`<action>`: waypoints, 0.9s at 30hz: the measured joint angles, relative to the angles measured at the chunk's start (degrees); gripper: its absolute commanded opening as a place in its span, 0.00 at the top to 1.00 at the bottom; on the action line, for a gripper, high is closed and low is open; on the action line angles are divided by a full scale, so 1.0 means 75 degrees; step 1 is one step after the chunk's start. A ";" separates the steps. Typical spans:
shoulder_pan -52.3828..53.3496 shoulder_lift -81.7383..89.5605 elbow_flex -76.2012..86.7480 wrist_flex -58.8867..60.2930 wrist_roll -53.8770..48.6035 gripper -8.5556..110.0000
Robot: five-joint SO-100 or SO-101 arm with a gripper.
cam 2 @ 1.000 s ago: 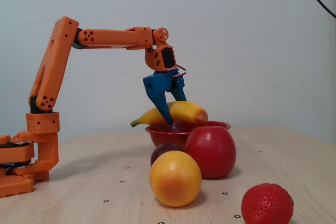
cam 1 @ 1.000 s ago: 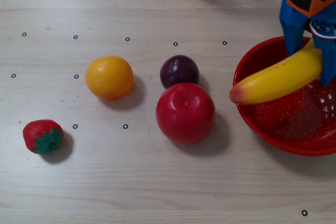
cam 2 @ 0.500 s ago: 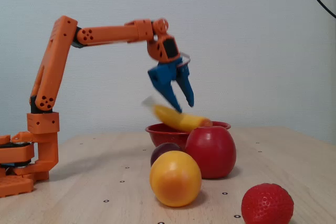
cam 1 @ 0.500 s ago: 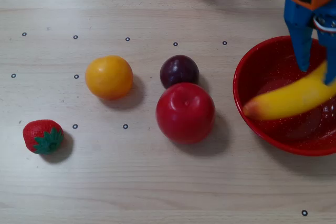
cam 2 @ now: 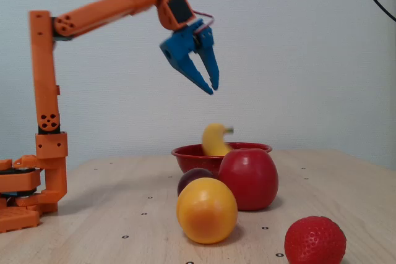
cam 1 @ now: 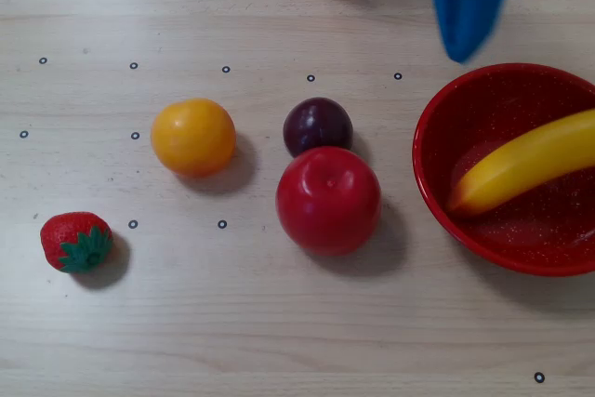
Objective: Put the banana in the red bowl.
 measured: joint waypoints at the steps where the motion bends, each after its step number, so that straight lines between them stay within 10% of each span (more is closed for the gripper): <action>1: -0.0129 0.0305 0.0328 -0.0012 0.0000 0.93; 27: -0.2906 0.7816 1.0113 -0.4008 0.0352 0.93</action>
